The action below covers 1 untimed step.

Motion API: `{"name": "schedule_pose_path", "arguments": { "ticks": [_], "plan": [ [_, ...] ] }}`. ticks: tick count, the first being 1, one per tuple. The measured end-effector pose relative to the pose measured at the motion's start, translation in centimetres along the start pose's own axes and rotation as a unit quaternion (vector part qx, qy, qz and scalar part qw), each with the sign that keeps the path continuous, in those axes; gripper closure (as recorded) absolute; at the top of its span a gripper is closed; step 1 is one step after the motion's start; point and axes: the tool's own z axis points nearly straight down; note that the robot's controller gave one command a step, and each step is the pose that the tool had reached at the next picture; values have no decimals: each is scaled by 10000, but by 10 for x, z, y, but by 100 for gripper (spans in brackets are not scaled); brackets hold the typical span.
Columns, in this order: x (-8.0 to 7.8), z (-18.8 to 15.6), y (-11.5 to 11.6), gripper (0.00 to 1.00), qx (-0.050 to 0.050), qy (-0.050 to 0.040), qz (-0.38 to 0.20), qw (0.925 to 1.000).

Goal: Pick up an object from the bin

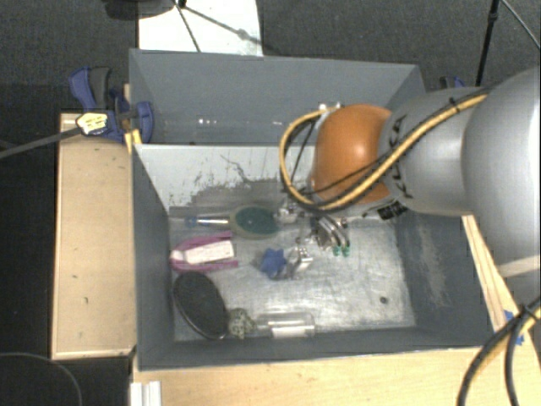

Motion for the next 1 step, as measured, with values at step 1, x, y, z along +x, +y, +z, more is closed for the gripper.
{"name": "schedule_pose_path", "arguments": {
  "ticks": [1],
  "plan": [
    [27,7,59,0,1,-73,-715,9974]
  ]
}}
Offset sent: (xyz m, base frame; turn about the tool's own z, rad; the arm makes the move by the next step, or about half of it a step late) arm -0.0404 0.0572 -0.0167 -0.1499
